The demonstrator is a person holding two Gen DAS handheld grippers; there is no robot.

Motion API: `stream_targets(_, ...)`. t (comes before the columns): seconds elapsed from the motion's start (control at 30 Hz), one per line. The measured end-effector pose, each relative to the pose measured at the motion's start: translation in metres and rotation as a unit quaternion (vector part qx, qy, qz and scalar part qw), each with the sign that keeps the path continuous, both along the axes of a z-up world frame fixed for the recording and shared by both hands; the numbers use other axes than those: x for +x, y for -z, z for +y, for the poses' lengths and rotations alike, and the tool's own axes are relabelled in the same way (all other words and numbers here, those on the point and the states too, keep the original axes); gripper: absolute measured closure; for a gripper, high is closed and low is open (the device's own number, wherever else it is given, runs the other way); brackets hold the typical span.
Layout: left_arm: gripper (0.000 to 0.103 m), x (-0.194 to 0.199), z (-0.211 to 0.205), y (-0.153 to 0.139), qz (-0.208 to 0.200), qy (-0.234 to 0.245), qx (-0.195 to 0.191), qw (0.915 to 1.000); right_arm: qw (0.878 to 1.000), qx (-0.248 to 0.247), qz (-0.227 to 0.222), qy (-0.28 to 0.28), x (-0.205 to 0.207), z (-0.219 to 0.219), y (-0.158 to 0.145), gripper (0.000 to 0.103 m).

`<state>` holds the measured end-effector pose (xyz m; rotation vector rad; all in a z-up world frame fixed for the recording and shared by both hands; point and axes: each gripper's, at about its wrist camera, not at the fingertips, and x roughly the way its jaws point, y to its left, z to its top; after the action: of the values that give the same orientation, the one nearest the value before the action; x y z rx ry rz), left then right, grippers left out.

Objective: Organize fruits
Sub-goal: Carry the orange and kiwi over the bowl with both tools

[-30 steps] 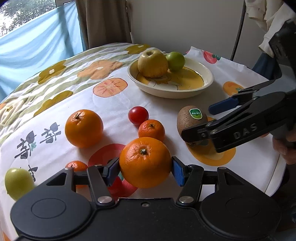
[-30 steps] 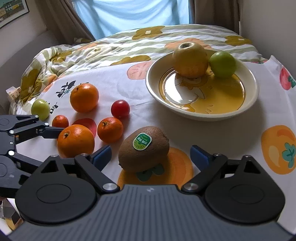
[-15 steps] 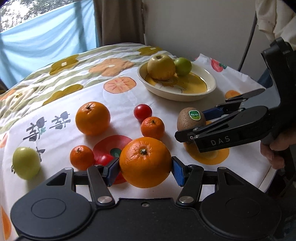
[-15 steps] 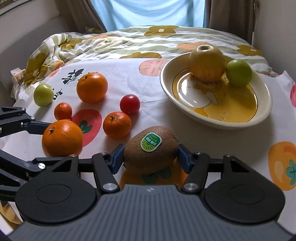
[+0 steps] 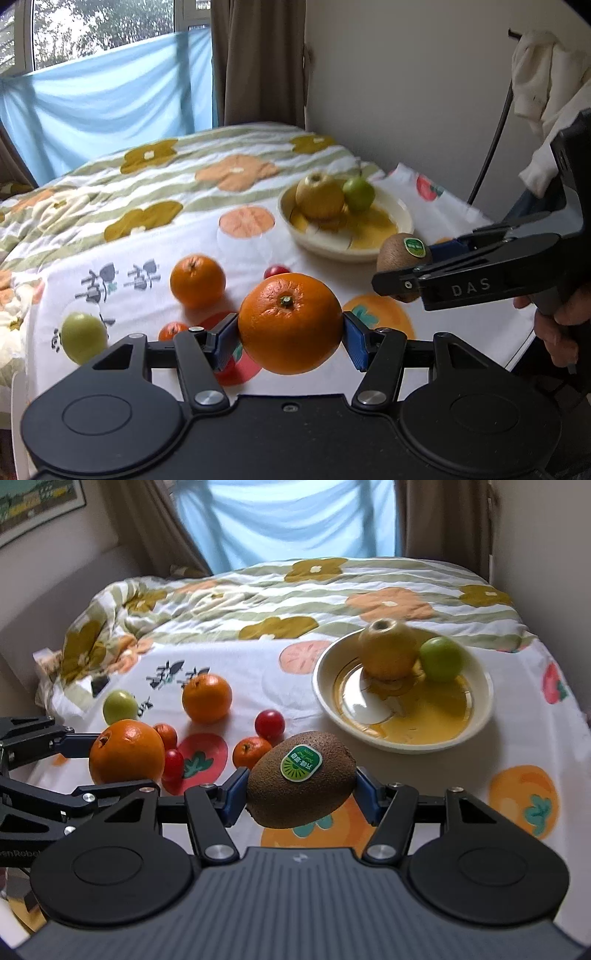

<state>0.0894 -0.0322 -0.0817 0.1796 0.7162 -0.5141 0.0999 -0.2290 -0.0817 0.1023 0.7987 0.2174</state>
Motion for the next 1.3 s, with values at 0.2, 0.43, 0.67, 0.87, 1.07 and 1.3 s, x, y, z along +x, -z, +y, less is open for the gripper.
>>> stream_targets(0.2, 0.04, -0.004, -0.018, -0.024, -0.007, -0.019, -0.012, 0.9997, 1.0, -0.005, -0.016, 0.002, -0.012, -0.029, -0.027, 0.028)
stream_targets(0.43, 0.04, 0.003, -0.054, -0.035, -0.006, -0.042, -0.02, 0.9989, 1.0, -0.02, -0.02, -0.01, -0.01, -0.074, -0.04, 0.028)
stream_targets(0.67, 0.04, 0.021, -0.096, -0.032, -0.004, -0.045, -0.016, 0.9988, 0.999, -0.03, -0.017, -0.013, 0.003, -0.121, -0.035, 0.028)
stream_targets(0.87, 0.04, 0.045, -0.128, -0.017, 0.006, -0.049, -0.008, 0.9987, 0.999, -0.026, -0.015, -0.014, 0.027, -0.151, -0.028, 0.028)
stream_targets(1.07, 0.04, 0.075, -0.155, 0.007, 0.023, -0.05, 0.007, 0.9984, 1.0, -0.018, -0.011, -0.015, 0.053, -0.171, -0.018, 0.028)
stream_targets(1.3, 0.04, 0.107, -0.179, 0.037, 0.047, -0.047, 0.031, 0.9973, 1.0, -0.006, 0.001, -0.019, 0.082, -0.184, -0.004, 0.028)
